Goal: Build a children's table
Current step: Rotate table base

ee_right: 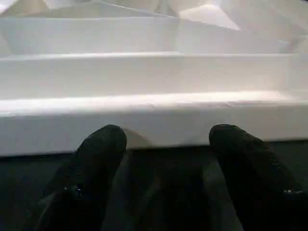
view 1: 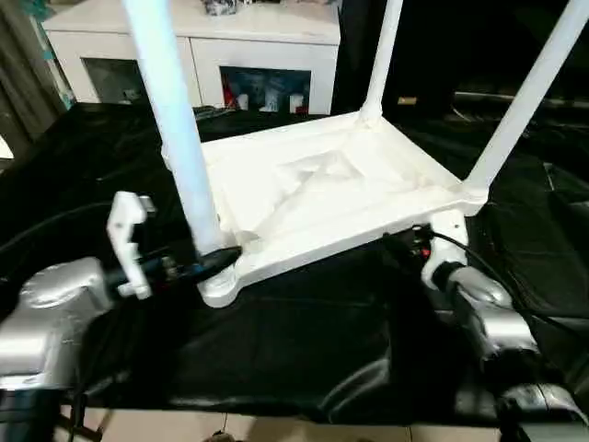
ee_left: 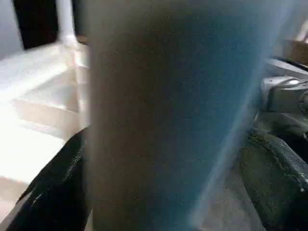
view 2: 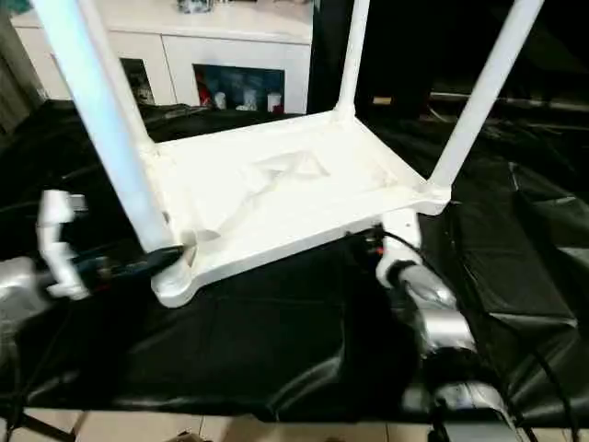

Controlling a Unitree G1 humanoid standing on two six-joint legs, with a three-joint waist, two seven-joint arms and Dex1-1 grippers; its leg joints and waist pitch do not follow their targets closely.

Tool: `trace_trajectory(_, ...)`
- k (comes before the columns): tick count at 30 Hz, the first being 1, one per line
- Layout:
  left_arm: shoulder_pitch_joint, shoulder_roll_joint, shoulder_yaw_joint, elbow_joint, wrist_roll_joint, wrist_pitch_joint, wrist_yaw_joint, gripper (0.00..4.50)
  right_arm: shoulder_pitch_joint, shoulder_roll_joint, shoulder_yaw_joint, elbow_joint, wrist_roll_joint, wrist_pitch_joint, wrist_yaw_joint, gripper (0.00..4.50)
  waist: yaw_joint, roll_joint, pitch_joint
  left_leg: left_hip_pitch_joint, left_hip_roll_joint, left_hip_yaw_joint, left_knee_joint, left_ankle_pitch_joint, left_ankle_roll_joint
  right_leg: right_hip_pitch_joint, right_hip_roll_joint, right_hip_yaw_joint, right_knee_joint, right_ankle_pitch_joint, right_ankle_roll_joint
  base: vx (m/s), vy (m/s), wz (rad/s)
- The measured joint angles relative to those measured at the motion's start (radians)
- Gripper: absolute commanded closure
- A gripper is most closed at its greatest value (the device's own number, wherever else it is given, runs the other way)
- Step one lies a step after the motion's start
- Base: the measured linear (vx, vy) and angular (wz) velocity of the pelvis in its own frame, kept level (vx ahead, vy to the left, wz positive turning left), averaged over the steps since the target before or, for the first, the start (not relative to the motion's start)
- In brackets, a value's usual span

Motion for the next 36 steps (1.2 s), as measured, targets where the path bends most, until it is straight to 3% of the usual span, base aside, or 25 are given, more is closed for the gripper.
trace_trajectory(5, -0.004, -0.026, -0.021, -0.048, -0.066, 0.081, -0.018, 0.14, -0.026, -0.002, 0.012, 0.055, -0.008, -0.011, 0.066, 1.17, 0.001, 0.000, 0.000, -0.004, 0.000, 0.001, 0.000, -0.001, 0.001, -0.003, 0.000, 0.000, -0.002, -0.001, 0.001, 0.000, 0.000, 0.00)
trace_trajectory(9, -0.006, -0.040, -0.090, -0.165, -0.160, 0.189, -0.059, 0.14, -0.026, -0.001, 0.034, 0.063, -0.006, -0.010, 0.168, 1.17, -0.002, -0.001, 0.000, -0.003, 0.000, 0.001, 0.001, -0.001, 0.001, -0.003, 0.000, 0.000, -0.001, 0.000, 0.000, 0.000, 0.000, 0.00)
trace_trajectory(17, -0.087, -0.152, -0.237, -0.192, -0.157, 0.203, -0.085, 0.14, -0.025, -0.003, 0.055, 0.064, -0.001, -0.014, 0.327, 1.17, -0.024, -0.003, 0.002, 0.000, 0.001, 0.001, 0.001, -0.001, 0.001, -0.003, 0.001, 0.000, 0.002, 0.001, -0.001, 0.000, 0.000, 0.00)
trace_trajectory(24, -0.205, -0.250, -0.363, -0.038, 0.009, 0.070, -0.045, 0.14, -0.023, 0.002, 0.079, 0.051, 0.000, -0.011, 0.396, 1.17, -0.028, -0.003, 0.002, 0.002, 0.001, 0.000, 0.001, -0.001, 0.001, -0.002, 0.001, 0.000, 0.001, 0.002, -0.003, 0.000, 0.000, 0.00)
trace_trajectory(36, -0.325, -0.324, -0.425, 0.190, 0.192, -0.121, 0.094, 0.14, -0.039, 0.011, 0.078, 0.056, -0.026, -0.026, 0.370, 1.17, -0.023, -0.001, 0.001, 0.001, 0.001, 0.000, 0.000, -0.001, 0.001, -0.002, 0.001, -0.001, -0.001, 0.002, -0.003, 0.000, 0.000, 0.00)
